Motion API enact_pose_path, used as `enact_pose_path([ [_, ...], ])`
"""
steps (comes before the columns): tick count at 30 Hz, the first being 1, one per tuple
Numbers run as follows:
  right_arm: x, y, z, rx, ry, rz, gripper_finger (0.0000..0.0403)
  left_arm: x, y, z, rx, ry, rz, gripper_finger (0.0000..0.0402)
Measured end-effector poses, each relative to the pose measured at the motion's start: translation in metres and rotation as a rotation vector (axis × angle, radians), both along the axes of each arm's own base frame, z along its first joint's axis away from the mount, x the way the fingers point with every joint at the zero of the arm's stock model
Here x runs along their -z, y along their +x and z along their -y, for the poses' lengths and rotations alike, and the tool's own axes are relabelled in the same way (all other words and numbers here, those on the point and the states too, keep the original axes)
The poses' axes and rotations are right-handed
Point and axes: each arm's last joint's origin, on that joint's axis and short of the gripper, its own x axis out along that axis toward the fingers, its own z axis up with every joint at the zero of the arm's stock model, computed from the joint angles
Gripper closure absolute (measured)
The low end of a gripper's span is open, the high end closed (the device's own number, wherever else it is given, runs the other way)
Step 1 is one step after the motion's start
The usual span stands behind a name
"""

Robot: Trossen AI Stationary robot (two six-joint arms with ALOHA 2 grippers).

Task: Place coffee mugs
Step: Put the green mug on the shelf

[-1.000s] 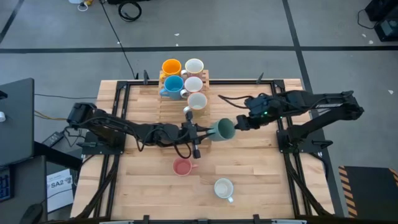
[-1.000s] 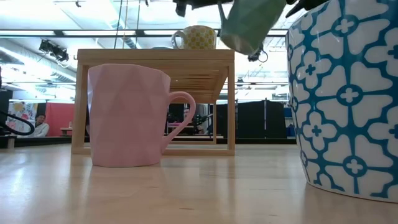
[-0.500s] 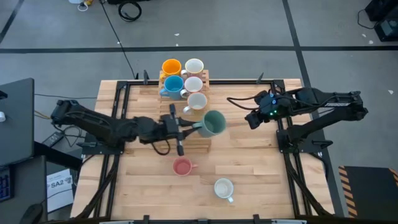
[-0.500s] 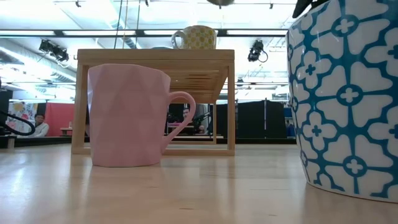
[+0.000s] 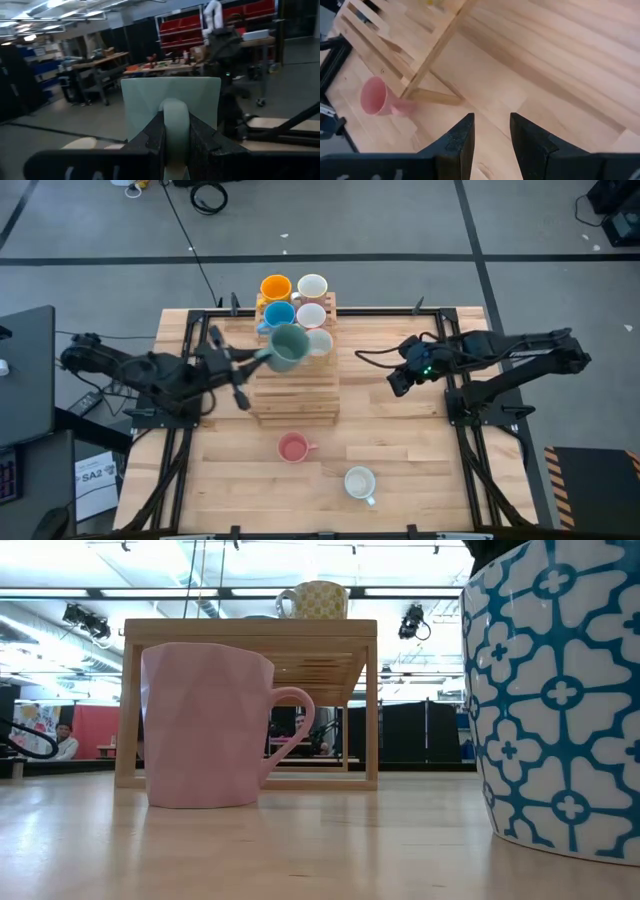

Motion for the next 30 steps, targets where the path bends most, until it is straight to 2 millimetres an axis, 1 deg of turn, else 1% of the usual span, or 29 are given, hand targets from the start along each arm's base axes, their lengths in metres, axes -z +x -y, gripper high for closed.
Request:
enact_pose_path([
  [3, 0.011, 0.002, -0.001, -0.018, 0.026, -0.006, 0.0273, -0.003, -0.018, -0.005, -0.044, -0.004, -0.022, 0.0351],
  [6, 0.017, 0.005, -0.002, -0.030, 0.044, 0.007, 0.0273, -0.001, -0.033, -0.009, -0.084, -0.024, -0.050, 0.0351],
  [8, 0.020, 0.007, -0.002, -0.034, 0.050, 0.016, 0.0273, 0.002, -0.041, -0.012, -0.092, -0.043, -0.069, 0.0351],
  [10, 0.021, 0.007, -0.002, -0.034, 0.051, 0.022, 0.0273, 0.009, -0.047, -0.015, -0.096, -0.066, -0.075, 0.0351],
  [15, 0.021, 0.008, -0.002, -0.035, 0.051, 0.035, 0.0273, 0.044, -0.058, -0.020, -0.128, -0.094, -0.087, 0.0351],
  [22, 0.017, 0.012, -0.003, -0.050, 0.043, 0.085, 0.0273, 0.093, -0.060, -0.021, -0.121, -0.087, -0.028, 0.0351],
  [30, 0.015, 0.015, -0.003, -0.056, 0.041, 0.117, 0.0273, 0.134, -0.059, -0.020, -0.072, -0.025, 0.086, 0.0351],
])
